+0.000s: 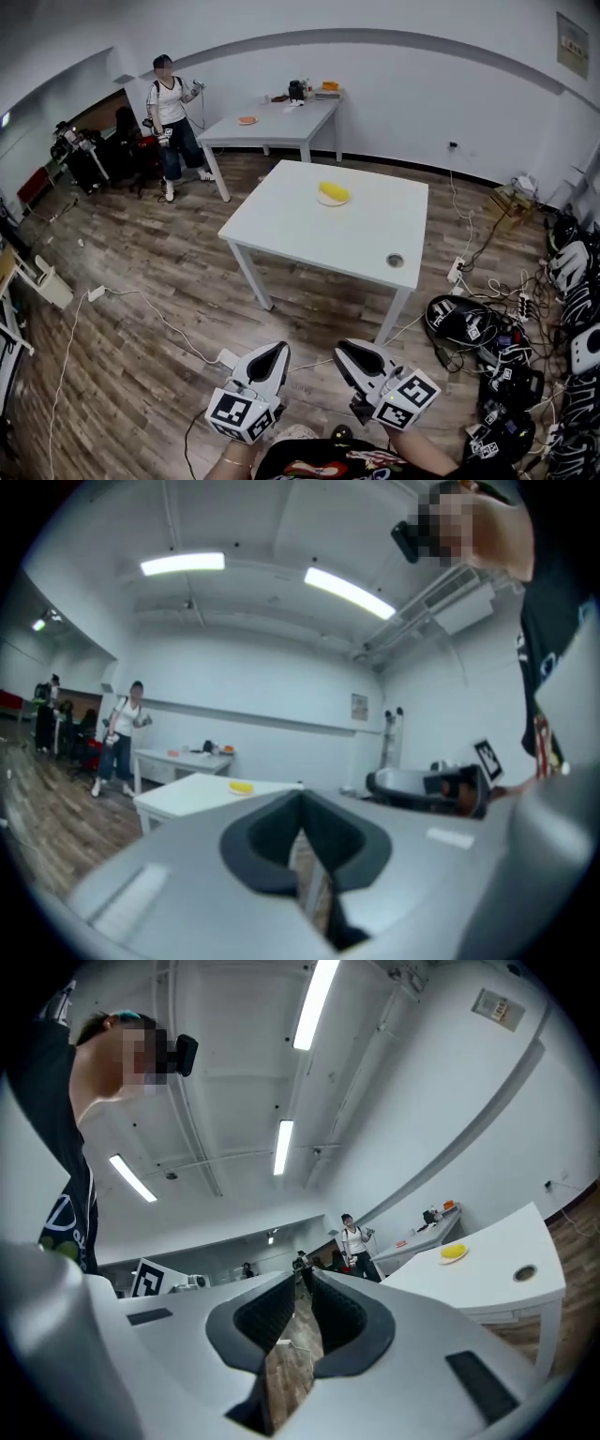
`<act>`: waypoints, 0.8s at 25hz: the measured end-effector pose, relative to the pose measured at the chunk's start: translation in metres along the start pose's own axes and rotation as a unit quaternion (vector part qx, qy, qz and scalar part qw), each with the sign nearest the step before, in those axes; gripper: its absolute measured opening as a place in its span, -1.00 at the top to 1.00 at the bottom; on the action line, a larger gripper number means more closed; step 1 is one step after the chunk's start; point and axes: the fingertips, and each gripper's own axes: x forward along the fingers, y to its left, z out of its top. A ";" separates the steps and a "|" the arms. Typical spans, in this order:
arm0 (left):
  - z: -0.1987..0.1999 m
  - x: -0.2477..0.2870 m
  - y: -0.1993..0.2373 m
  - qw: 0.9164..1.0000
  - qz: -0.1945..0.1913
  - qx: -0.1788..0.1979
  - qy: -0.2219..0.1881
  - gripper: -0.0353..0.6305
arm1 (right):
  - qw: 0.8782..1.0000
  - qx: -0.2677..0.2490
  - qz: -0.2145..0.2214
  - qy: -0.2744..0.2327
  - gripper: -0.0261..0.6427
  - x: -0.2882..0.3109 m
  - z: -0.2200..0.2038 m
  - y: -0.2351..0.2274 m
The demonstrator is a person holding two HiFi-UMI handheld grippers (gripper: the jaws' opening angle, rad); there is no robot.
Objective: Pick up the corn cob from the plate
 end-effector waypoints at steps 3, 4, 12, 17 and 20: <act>0.009 0.047 0.012 1.000 -0.009 0.003 -0.022 0.93 | 1.000 0.014 -0.015 0.000 0.82 0.017 0.006 -0.030; 0.011 0.065 0.014 0.999 -0.015 0.005 -0.031 0.93 | 1.000 0.015 -0.022 0.000 0.81 0.024 0.009 -0.043; 0.000 0.200 0.098 0.998 -0.050 0.002 -0.044 0.93 | 0.997 -0.024 -0.073 0.004 0.75 0.112 0.028 -0.169; 0.019 0.310 0.176 0.994 -0.102 0.017 -0.044 0.93 | 0.991 -0.047 -0.121 0.033 0.73 0.206 0.042 -0.273; 0.025 0.363 0.217 0.989 -0.138 0.029 -0.040 0.93 | 0.988 -0.046 -0.143 0.033 0.70 0.260 0.051 -0.325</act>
